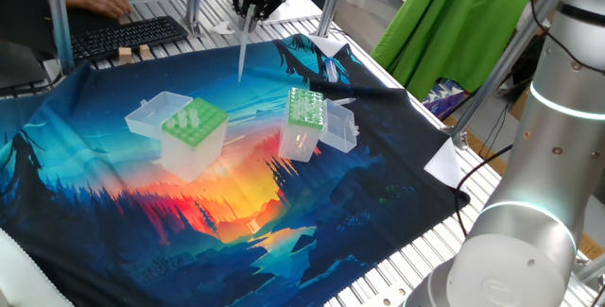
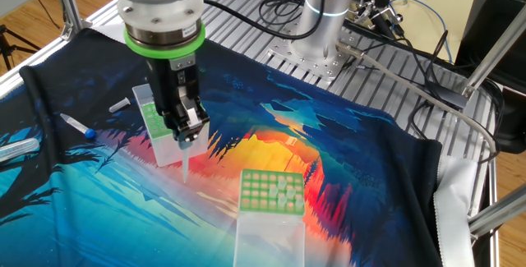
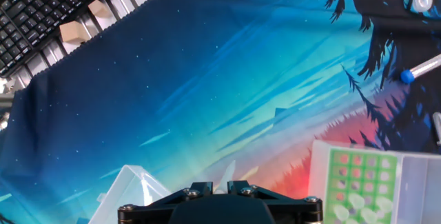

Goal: Transfer all large pipette tips from one holder to another

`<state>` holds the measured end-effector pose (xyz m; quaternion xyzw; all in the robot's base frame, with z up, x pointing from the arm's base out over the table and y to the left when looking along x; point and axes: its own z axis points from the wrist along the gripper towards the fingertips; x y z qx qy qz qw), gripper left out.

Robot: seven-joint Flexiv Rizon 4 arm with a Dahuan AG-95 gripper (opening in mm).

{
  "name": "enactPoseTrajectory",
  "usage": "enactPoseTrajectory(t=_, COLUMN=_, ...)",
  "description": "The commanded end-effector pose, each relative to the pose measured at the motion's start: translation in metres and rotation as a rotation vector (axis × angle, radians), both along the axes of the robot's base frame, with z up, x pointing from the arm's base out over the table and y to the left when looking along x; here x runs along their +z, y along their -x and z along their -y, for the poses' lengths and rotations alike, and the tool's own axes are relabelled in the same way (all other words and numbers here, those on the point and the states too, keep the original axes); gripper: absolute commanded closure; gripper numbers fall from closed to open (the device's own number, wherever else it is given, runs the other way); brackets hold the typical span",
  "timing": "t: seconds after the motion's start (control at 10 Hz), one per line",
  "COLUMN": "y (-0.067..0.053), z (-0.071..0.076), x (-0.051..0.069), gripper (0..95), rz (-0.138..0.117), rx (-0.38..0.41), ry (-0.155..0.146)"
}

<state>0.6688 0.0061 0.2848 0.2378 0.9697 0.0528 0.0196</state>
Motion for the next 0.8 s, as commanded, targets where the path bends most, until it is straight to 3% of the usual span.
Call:
enactPoseTrajectory(t=0.1, y=0.0003, z=-0.0001, x=0.0005, gripper=95.0, rz=0.000, rx=-0.011, ry=0.000)
enactPoseTrajectory(t=0.8, y=0.0003, z=-0.0001, x=0.0005, gripper=95.0, rz=-0.011, rx=-0.043, ry=0.034)
